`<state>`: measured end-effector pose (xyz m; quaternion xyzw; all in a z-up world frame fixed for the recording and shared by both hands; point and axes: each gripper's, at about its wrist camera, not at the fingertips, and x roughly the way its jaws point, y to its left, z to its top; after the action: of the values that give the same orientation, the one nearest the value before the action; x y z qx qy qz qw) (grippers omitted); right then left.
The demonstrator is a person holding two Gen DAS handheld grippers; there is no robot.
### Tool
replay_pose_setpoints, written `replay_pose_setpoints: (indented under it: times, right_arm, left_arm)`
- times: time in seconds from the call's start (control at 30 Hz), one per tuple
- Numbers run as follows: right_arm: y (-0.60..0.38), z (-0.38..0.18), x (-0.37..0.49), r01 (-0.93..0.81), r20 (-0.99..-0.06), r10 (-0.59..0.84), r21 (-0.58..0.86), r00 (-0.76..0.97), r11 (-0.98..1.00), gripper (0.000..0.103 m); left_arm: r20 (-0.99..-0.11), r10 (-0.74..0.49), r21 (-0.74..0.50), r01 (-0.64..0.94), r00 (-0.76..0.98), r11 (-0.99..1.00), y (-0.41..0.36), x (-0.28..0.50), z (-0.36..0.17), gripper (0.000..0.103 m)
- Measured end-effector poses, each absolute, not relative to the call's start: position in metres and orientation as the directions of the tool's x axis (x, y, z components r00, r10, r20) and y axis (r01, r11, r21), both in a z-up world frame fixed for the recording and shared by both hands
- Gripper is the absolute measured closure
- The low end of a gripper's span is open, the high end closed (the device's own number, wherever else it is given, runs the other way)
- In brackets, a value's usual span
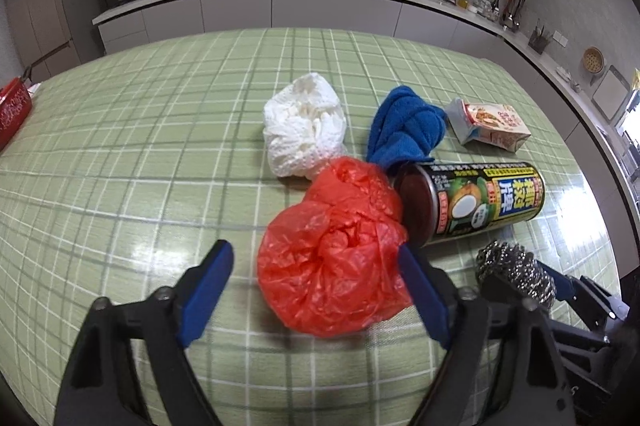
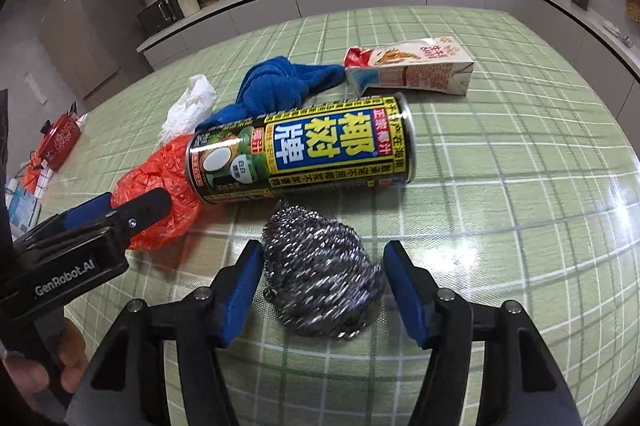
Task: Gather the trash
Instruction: 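Grasp the red plastic bag with left tool while right tool grasps steel wool, then lift the red bag and steel wool and carry both over the bucket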
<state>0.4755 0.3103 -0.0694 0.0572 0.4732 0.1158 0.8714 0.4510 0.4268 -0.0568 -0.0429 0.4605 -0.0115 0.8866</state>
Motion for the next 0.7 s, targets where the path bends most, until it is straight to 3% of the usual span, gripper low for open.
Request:
replay_pose_setpoints:
  times: [0.07,0.17,0.3,0.7]
  right_arm:
    - [0.311,-0.072,0.476,-0.154,-0.813,0.263,0.214,0.519,0.965,0.039]
    - [0.312,-0.073,0.476,-0.166,-0.811,0.275,0.220,0.516,0.961,0.050]
    - [0.310,-0.073,0.475,-0.172,-0.805,0.290,0.234,0.517,0.957,0.054]
    - [0.282,-0.047,0.452,-0.179,-0.763,0.306,0.248,0.569,0.952,0.054]
  left_arm:
    - [-0.824,-0.070,-0.101,-0.024,0.562,0.995,0.429,0.450,-0.062,0.046]
    - [-0.822,-0.084,-0.123,-0.033,0.563,0.992,0.432,0.447,-0.064,0.055]
    - [-0.814,-0.096,-0.138,-0.030,0.573,0.990,0.434,0.439,-0.061,0.072]
    - [-0.783,-0.077,-0.140,-0.054,0.617,0.989,0.429,0.390,-0.033,0.076]
